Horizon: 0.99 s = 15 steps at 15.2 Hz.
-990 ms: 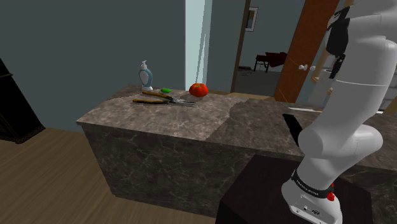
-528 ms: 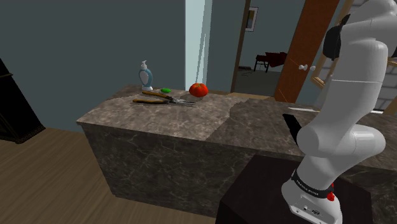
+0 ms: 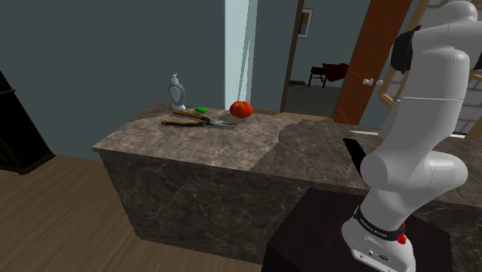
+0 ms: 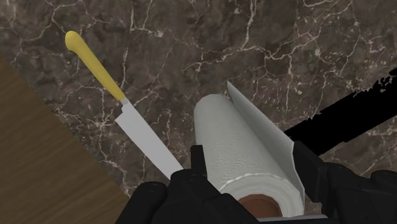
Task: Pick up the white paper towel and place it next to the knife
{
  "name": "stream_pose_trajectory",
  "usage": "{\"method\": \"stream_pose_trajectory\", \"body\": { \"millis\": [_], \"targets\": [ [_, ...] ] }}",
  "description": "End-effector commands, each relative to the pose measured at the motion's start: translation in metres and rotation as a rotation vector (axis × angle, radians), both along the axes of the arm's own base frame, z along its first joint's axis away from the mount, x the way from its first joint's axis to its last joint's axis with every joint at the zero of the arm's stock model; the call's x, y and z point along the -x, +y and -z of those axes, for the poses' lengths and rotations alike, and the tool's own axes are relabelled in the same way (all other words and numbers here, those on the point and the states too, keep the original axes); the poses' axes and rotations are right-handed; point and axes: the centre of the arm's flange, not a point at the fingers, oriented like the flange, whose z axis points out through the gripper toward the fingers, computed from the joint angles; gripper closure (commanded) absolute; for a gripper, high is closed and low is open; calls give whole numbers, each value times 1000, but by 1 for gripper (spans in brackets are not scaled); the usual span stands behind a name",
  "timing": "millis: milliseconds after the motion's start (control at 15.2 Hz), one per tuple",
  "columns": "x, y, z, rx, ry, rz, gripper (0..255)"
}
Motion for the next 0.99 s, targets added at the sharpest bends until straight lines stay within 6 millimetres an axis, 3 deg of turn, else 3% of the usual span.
{"method": "stream_pose_trajectory", "body": {
  "millis": [0, 462, 924],
  "targets": [
    [0, -1, 11, 1, 0, 0, 255],
    [0, -1, 46, 1, 0, 0, 255],
    [0, -1, 46, 1, 0, 0, 255]
  ]
}}
